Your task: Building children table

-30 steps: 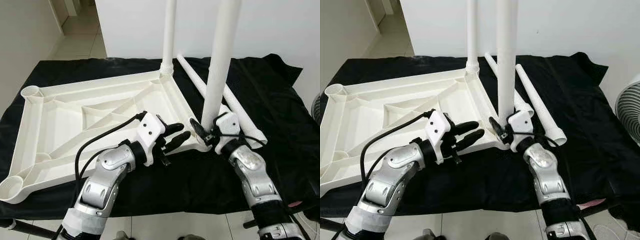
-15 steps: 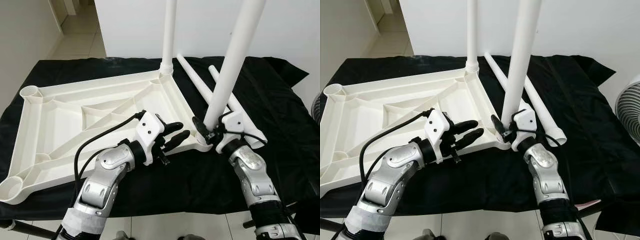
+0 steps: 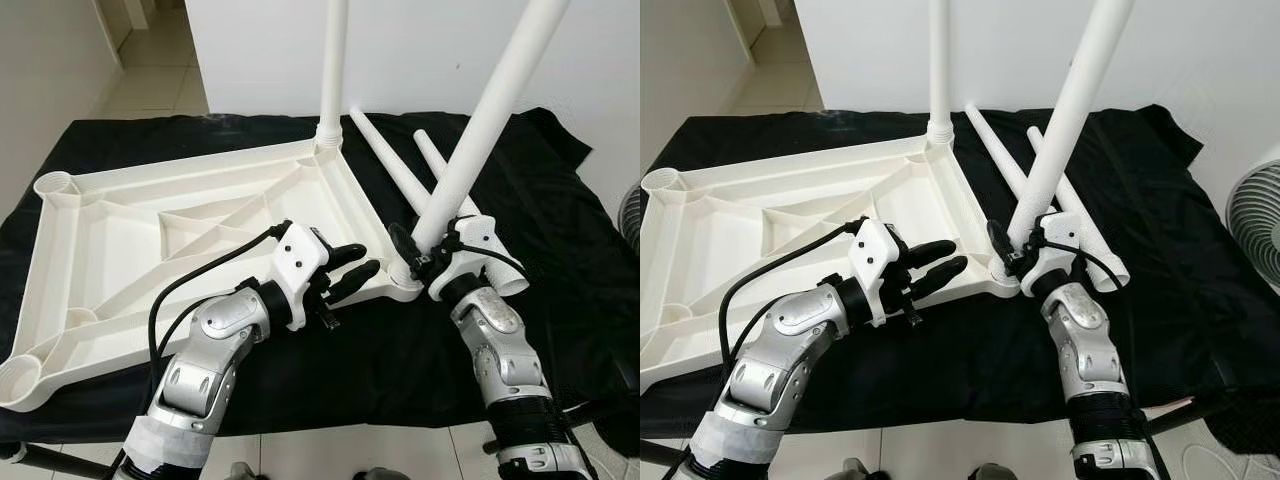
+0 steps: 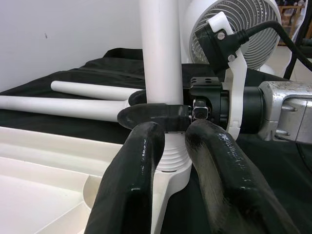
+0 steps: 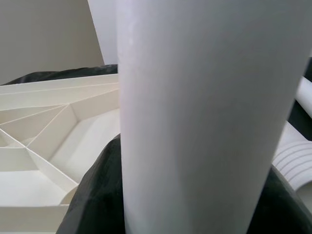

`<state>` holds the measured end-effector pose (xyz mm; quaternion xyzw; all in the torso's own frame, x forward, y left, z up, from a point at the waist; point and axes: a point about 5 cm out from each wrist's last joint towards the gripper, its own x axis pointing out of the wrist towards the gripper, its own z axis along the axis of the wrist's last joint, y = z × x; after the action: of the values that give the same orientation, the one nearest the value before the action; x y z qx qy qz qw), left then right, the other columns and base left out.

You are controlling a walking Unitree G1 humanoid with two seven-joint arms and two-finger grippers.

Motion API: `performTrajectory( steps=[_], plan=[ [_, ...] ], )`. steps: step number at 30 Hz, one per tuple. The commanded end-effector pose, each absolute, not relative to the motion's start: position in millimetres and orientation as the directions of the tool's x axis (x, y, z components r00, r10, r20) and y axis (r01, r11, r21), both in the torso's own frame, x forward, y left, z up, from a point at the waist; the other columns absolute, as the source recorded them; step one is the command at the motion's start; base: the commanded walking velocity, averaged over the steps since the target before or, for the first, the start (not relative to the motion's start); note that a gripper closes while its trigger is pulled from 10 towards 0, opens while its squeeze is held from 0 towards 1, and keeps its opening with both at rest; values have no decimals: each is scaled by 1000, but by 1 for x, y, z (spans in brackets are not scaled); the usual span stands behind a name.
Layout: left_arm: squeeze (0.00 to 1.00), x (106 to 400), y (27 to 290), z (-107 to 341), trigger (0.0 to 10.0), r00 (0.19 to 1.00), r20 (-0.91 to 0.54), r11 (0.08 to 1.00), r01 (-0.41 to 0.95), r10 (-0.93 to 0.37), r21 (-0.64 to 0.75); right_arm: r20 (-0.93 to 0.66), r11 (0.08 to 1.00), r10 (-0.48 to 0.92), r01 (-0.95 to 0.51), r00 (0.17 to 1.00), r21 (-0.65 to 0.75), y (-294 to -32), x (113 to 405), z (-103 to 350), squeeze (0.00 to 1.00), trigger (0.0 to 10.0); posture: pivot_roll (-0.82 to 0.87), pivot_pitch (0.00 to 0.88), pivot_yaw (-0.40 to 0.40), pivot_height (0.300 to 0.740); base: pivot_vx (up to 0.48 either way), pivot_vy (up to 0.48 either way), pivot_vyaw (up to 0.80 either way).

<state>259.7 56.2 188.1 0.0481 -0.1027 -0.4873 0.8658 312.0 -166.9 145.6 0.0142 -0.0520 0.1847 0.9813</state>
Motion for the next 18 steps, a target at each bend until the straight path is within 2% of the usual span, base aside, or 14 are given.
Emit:
performTrajectory(
  steps=[1,4,11,18],
  plan=[
    [0,262,58,192,10000,554,147,573,799,-820,184,-27,941,339,-339,941,6,-169,305,116,0,10000,-104,85,48,740,0,0,0],
    [0,262,58,192,10000,554,147,573,798,-819,185,-22,941,337,-337,941,7,-167,304,116,0,10000,-104,85,48,740,0,0,0],
    [0,262,58,192,10000,555,149,574,798,-819,183,-32,929,351,-352,936,-114,-163,294,111,0,10000,-104,85,48,740,0,0,0],
    [0,262,59,193,10000,554,150,574,798,-819,186,-48,928,348,-352,936,-124,-167,291,106,0,10000,-106,90,50,740,0,0,0]
  ],
)
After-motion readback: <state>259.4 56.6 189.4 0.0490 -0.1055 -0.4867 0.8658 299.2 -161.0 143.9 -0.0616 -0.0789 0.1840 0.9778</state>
